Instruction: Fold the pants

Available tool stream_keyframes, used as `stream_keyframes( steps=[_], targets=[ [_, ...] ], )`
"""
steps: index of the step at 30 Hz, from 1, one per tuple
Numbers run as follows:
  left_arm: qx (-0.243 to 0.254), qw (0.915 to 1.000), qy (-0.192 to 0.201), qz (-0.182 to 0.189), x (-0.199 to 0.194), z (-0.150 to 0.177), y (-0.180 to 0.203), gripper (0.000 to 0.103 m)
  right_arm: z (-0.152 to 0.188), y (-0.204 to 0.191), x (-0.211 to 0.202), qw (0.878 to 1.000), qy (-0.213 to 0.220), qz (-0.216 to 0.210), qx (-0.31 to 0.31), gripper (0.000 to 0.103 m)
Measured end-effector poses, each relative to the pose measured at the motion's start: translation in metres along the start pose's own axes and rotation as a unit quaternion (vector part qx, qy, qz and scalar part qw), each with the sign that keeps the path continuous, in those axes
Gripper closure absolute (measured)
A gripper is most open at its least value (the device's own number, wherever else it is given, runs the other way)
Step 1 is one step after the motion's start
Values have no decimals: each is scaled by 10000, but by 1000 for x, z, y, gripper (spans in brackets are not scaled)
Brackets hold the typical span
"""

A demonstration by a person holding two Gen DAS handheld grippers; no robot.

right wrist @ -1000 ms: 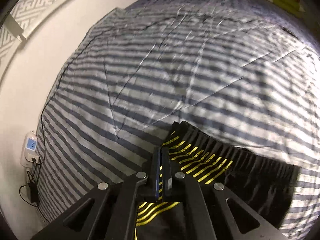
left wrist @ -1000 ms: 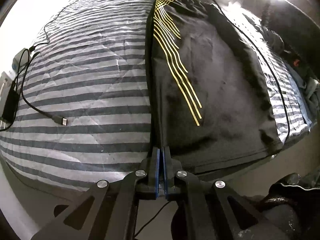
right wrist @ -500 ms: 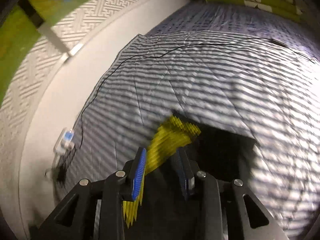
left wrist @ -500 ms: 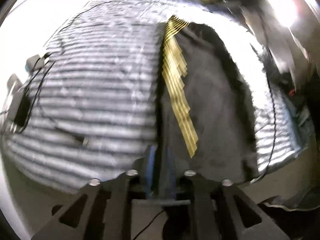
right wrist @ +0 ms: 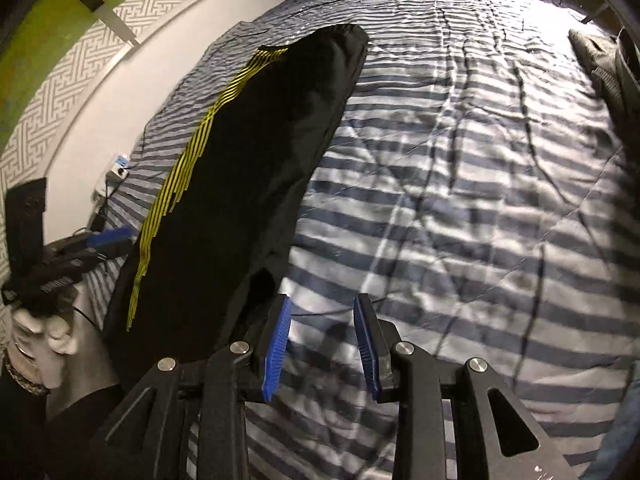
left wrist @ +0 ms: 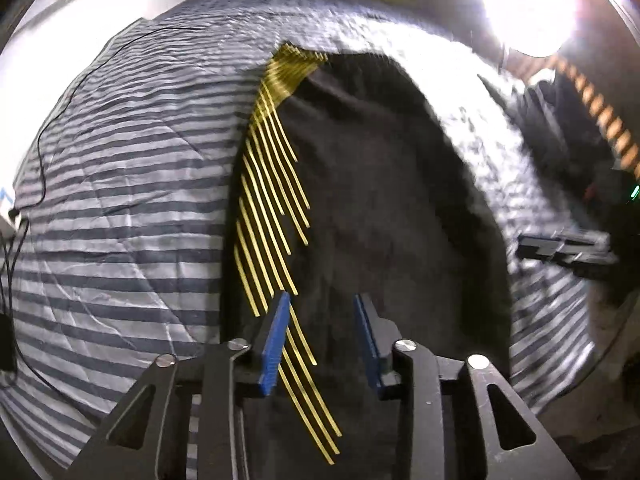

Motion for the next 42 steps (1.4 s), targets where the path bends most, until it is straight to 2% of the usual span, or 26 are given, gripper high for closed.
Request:
stream_keyframes(
  steps=[3,7,11,15,19,23,26,30,33,36,40,42],
  targets=[
    [11,9999,-155,-23,12,5,3,74,-2,-10,3,9999,76,-68,-120,73],
    [-70,9993,-362,-57,26,16,-4,75,0,-26,12,9980,92,294,-545,73],
    [-210,9996,-173,49,28,22,-7,75,5,-28,15,9967,0,407,-701,73],
    [-74,10000,-66,9,29,24,-3,75,9,-33,22,9920,105,793,-975,73],
    [-190,9997,-33,145,26,25,-10,75,3,-50,27,9898,218,772,-1178,73],
    [-215,9995,36,226,26,27,-13,75,-12,-54,28,9942,238,483,-934,73],
    [-201,9995,68,245,25,28,-13,75,-11,-44,32,9917,296,779,-983,73],
    [-247,9992,110,306,25,27,-15,75,-8,-47,34,9934,221,488,-1010,73],
    [-266,9990,122,332,26,28,-15,75,-8,-63,41,9891,267,690,-1273,74],
    [-222,9992,133,317,25,30,-15,75,-13,-50,42,9928,168,741,-928,97],
    [-227,9989,152,370,25,29,-16,75,-11,-10,21,9990,211,385,-93,97],
    [-235,9988,148,404,25,30,-18,75,-7,-1,16,9995,201,207,86,97]
  ],
)
Point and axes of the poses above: each gripper's, at about its wrist camera, not at the fingertips, and x roughly the way its jaws point, y to its right, z to its underside, the point moved 1 cm from there along x, roughly the way its jaws point, and after that the axes turned 9 degrees about x, right-handed, at the moved point
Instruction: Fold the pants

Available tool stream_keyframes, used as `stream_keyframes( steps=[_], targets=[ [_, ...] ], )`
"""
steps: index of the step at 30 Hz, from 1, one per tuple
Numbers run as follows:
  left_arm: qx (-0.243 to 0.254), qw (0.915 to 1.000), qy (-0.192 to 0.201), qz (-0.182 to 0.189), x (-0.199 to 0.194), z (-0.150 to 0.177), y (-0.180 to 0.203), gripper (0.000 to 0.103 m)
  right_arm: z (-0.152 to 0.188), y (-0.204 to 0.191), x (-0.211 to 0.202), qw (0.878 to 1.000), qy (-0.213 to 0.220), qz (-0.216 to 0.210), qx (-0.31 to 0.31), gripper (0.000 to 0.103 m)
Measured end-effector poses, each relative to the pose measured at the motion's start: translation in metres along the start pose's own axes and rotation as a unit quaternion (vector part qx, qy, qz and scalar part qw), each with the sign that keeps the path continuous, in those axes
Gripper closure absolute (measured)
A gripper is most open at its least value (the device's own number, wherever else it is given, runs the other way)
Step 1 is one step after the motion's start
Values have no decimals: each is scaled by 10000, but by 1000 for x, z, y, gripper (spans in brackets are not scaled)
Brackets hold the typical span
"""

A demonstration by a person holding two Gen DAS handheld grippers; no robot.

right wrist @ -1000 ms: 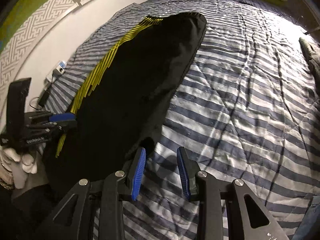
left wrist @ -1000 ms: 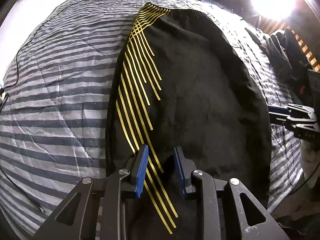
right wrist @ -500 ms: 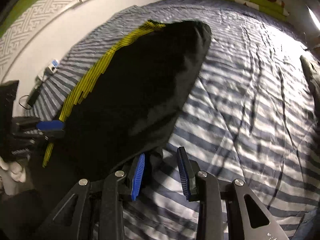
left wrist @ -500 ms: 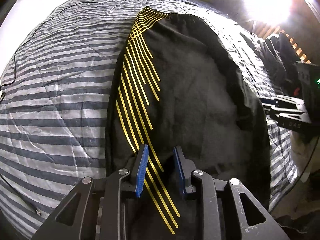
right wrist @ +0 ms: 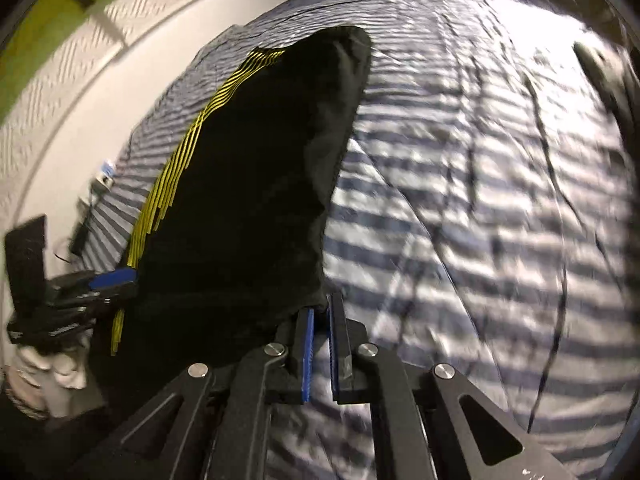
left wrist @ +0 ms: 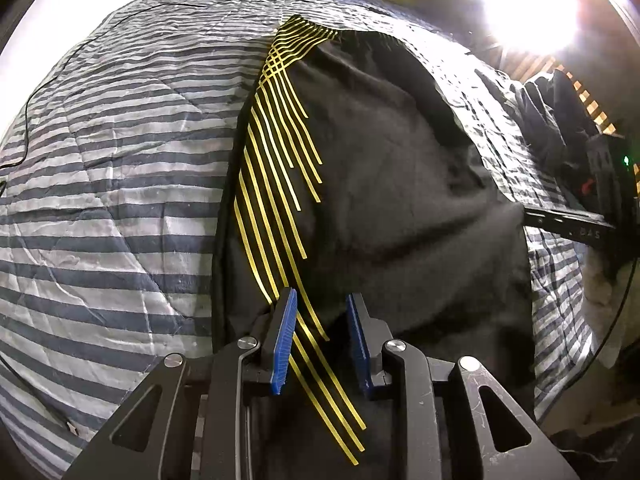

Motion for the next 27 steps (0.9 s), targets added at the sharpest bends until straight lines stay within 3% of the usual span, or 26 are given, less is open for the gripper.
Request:
stream_keyframes(
  steps=[6,8,10,13,16,22,27],
  targets=[
    [-96,9996,-216,173,-12,-3,-9,75,4,4,-18,9999,98,-44,-20,92],
    [-192,9998,-91,66,-25,-8,-18,72,1,8,-30,9994,232,-231,67,86],
    [-442,9990,29,15,-34,-18,-35,66,-2,11,-34,9986,266,-402,206,71],
    [-796,9966,47,226,-32,-36,-54,52,-10,16,-29,9970,220,-587,447,70],
    [-802,9965,-52,233,-19,-55,-62,48,-18,15,-19,9970,200,-589,451,70],
    [-804,9964,-217,174,14,-87,-73,47,-33,18,-4,9956,25,-711,613,70],
    [-810,9960,-253,263,34,-94,-78,46,-40,12,16,9950,-267,-752,601,70]
  ],
)
Point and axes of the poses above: each gripper's, at about its wrist camera, not at the fingertips, and x roughly the way its jaws point, y to its right, z to its underside, the point moved 1 cm from there along x, roughly the way its jaws point, and after that the axes turned 9 degrees about x, right-handed, at the moved point
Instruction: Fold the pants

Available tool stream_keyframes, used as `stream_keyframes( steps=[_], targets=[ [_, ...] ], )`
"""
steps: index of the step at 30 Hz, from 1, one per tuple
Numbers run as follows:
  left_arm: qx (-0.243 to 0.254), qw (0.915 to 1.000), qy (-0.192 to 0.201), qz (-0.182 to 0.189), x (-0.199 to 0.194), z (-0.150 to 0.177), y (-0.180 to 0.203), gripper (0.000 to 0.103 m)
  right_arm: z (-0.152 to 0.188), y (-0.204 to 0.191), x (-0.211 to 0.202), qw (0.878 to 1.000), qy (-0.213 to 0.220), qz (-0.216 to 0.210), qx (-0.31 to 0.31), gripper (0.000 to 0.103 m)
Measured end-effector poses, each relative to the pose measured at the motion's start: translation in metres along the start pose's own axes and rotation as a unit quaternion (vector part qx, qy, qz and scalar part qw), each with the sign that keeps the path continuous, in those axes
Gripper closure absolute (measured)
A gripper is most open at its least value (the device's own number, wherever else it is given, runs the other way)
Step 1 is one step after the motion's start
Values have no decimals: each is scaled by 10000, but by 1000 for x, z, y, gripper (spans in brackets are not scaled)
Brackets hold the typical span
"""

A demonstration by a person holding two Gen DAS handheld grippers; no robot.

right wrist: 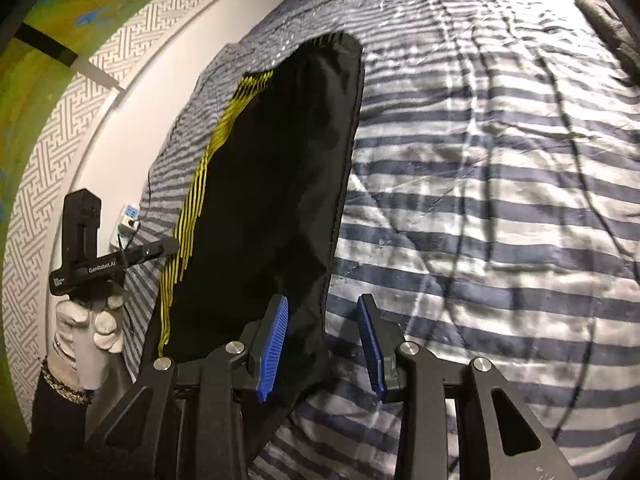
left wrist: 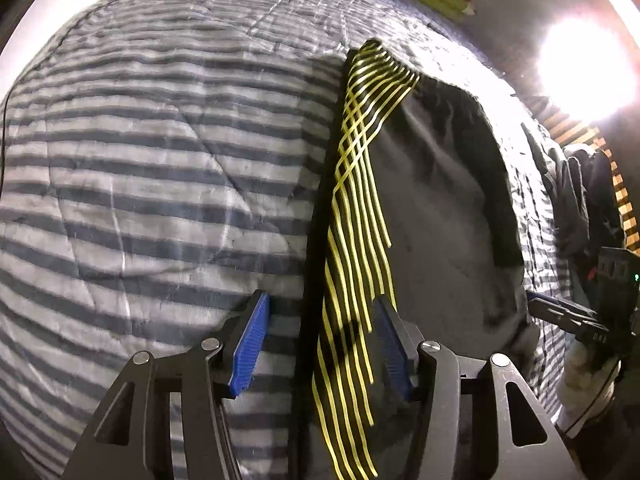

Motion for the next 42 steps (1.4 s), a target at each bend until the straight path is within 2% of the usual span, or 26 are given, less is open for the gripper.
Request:
stream_keyframes(
  steps=[3,4,5,6,8,9,10,13,19,25,28,32,34,38,42],
  targets=[
    [106,9999,-30,-32,3,-3,3,47,-1,-4,8,9999,-33,-108,-41,70],
    [142,9999,-40,-88,2,-3,3,52,-1,-6,9,9999,-58,-122,-95,70],
    [202,9996,-54,-190,4,-4,5,68,-1,-9,11,9997,-106,-145,-144,70],
    [281,9991,-74,-313,5,-4,7,75,-1,-10,12,9995,-168,-185,-176,70],
    [277,9995,-130,-115,8,-3,8,99,2,-14,15,9989,-291,-263,-270,71],
    [241,9996,-142,-53,10,-3,8,99,3,-15,15,9987,-324,-266,-295,77],
    [278,9995,-129,-78,11,-3,9,100,4,-14,16,9986,-359,-271,-295,89],
    [245,9997,-70,43,9,-3,11,100,5,-7,16,9980,-426,-452,-103,96],
    [-18,9974,390,608,-13,-2,15,101,3,-10,-7,9965,-122,-825,-76,98],
    [-154,9871,1145,1110,-74,-3,35,101,-4,-20,-57,9909,380,-1292,-71,98],
    [-130,9801,1585,1188,-119,-3,53,101,-5,-28,-104,9848,801,-1535,-159,98],
    [117,9662,2244,1261,-193,4,89,100,0,-46,-169,9736,1312,-1826,-396,98],
    [288,9620,2447,1176,-221,11,108,100,7,-56,-198,9692,1498,-1872,-563,98],
    [551,9568,2664,1030,-260,33,143,100,35,-79,-243,9633,1708,-1837,-953,98],
    [599,9519,2795,1108,-289,57,160,100,60,-87,-271,9571,1829,-1946,-1121,98]
  ],
)
Point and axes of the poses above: each gripper's, at about its wrist camera, not at the fingertips, and x roughly the way its jaws point, y to its right, z to its underside, the point moved 1 cm from there along x, roughly the way its jaws point, and after that the axes turned 9 degrees about x, right-handed, at the moved point
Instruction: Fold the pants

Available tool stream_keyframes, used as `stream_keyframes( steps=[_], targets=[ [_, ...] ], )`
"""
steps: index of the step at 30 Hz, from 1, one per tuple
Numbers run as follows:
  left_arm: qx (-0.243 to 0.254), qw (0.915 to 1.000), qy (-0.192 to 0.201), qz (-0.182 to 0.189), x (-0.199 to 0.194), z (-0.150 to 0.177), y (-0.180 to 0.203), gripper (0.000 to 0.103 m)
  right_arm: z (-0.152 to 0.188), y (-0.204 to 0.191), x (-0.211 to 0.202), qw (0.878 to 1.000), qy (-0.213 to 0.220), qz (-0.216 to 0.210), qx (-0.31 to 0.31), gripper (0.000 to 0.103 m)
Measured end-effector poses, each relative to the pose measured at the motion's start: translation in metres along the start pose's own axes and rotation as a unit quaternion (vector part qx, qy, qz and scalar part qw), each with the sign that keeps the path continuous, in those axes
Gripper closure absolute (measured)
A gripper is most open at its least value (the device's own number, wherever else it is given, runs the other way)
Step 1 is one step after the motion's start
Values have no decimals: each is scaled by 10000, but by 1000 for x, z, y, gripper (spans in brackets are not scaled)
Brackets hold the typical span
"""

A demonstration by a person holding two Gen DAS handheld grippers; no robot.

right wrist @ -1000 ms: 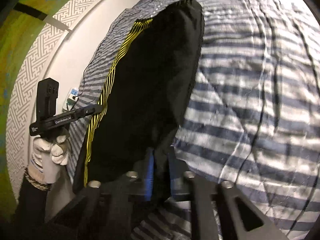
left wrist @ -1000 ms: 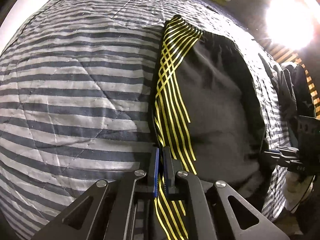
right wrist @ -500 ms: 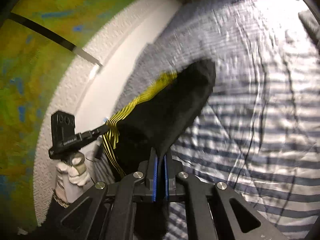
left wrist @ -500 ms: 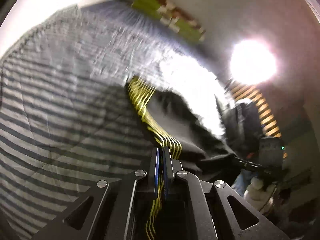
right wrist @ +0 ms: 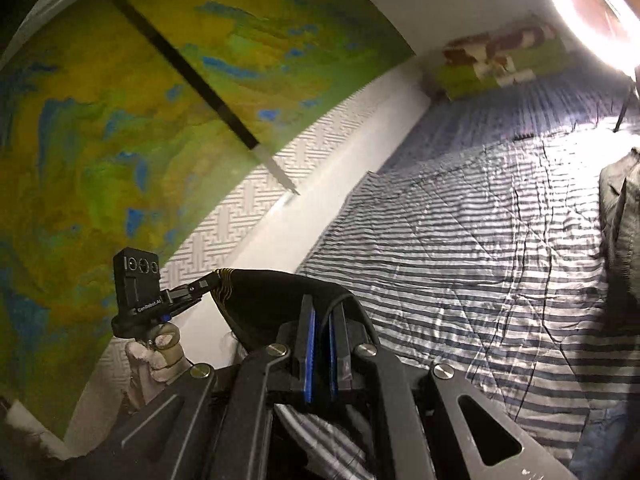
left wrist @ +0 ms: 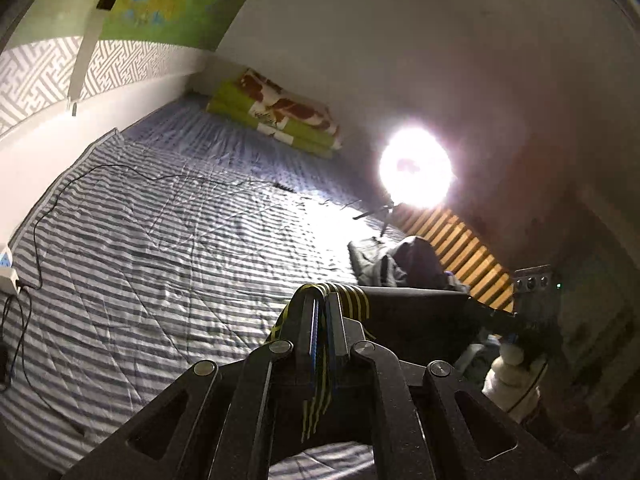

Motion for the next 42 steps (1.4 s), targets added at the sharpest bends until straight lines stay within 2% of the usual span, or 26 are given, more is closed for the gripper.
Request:
stream_keyframes(
  steps=[4,8,12,16,19,25,27,28,29,31,32,34,37,40,42],
  targets=[
    [143,9999,-3,-3,-25,10,16,100,11,-8,-13,10000,-57,-34,5,98],
    [26,9997,-249,-73,-11,26,0,100,15,14,11,9990,-300,194,253,98],
    [-405,9967,-679,-167,48,33,-59,100,2,64,68,9943,-553,501,767,98],
    [-651,9923,-1010,-291,118,22,-120,100,-22,118,129,9868,-696,776,1236,98],
    [-816,9883,-1237,-356,164,20,-154,100,-38,155,172,9791,-830,1151,1457,98],
    [-965,9821,-1548,-464,233,28,-200,100,-51,194,213,9700,-995,1605,1530,98],
    [-944,9788,-1711,-618,250,29,-210,95,-54,205,225,9675,-1088,1713,1508,97],
    [-943,9756,-1822,-784,256,30,-216,87,-56,210,230,9653,-1174,1778,1508,95],
    [-979,9717,-1905,-1000,260,31,-221,73,-56,217,234,9597,-1314,1913,1583,95],
    [-1050,9726,-1748,-1120,257,30,-228,64,-57,225,234,9540,-1389,2035,1707,94],
    [-1073,9742,-1632,-1133,253,29,-229,61,-55,226,228,9544,-1292,2090,1694,92],
    [-1033,9761,-1567,-1094,250,32,-227,59,-52,222,219,9559,-1136,2227,1542,82],
    [-875,9757,-1743,-1002,256,45,-219,59,-45,216,200,9613,-966,2130,1454,69],
    [-871,9732,-1942,-869,263,63,-211,58,-40,218,184,9625,-796,2075,1557,65],
    [-971,9717,-2024,-731,266,78,-207,53,-31,223,174,9617,-815,1997,1691,64]
  ],
)
Point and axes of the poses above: each gripper's, at about its wrist camera, not at the fingertips, and x roughly the way its jaws point, y to its right, z to its underside, the point moved 1 cm from there along x, roughly the way its jaws point, and after that the axes turned 9 degrees about x, right-handed, at the moved point
